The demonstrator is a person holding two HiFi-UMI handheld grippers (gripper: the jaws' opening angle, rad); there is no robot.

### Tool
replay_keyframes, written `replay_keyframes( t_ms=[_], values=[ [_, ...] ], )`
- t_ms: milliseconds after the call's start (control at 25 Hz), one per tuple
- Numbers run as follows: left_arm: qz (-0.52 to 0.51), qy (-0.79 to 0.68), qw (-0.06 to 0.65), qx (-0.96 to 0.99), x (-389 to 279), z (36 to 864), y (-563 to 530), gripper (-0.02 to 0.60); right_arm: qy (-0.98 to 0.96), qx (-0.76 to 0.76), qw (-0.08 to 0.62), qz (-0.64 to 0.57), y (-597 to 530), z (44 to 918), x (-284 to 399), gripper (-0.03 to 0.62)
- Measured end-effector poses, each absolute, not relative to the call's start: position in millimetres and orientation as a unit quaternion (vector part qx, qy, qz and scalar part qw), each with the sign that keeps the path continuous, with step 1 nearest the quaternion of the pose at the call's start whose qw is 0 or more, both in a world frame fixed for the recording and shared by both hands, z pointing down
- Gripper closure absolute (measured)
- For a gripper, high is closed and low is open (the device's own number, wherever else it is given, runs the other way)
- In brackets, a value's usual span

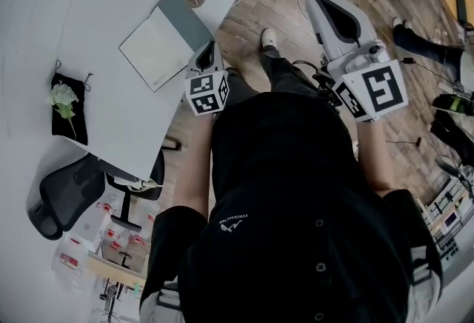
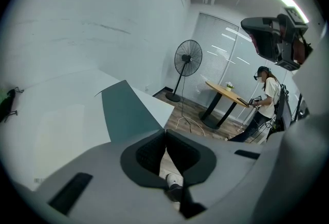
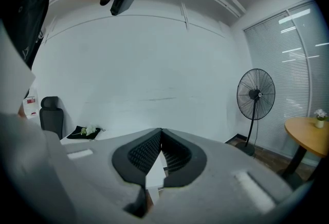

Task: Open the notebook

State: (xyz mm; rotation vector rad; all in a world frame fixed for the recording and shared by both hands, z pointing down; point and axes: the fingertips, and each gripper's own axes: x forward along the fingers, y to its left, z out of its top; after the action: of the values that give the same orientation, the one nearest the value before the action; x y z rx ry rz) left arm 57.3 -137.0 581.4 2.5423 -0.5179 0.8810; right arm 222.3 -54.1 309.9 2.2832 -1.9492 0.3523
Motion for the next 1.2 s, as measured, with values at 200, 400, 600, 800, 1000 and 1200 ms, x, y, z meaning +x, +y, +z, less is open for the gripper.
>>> replay_keyframes(
  t_ms=[200, 400, 600, 800, 1000, 1200],
  values=[
    [0.327, -0.182, 0.2, 0.905, 63.2, 590.8, -134.7, 0.569, -0.641, 0.755, 0.061, 0.123, -48.1, 313.5, 226.6, 0.589],
    [0.343, -0.18, 0.198, 0.9, 67.8, 601.0, -132.3, 0.569, -0.639, 0.756, 0.06, 0.127, -44.5, 316.1, 232.2, 0.589],
    [0.358, -0.177, 0.206, 0.893, 71.8, 615.1, -131.3, 0.568, -0.638, 0.756, 0.062, 0.131, -43.9, 320.9, 235.4, 0.589],
    [0.372, -0.175, 0.212, 0.887, 75.4, 623.3, -131.1, 0.568, -0.637, 0.755, 0.063, 0.141, -42.7, 324.6, 238.6, 0.589],
    [0.383, -0.175, 0.213, 0.882, 76.7, 633.1, -131.6, 0.568, -0.634, 0.756, 0.064, 0.151, -40.9, 331.8, 241.0, 0.589],
    [0.397, -0.174, 0.213, 0.876, 79.7, 641.4, -130.8, 0.568, -0.631, 0.756, 0.066, 0.161, -36.8, 338.8, 243.6, 0.589]
  ],
)
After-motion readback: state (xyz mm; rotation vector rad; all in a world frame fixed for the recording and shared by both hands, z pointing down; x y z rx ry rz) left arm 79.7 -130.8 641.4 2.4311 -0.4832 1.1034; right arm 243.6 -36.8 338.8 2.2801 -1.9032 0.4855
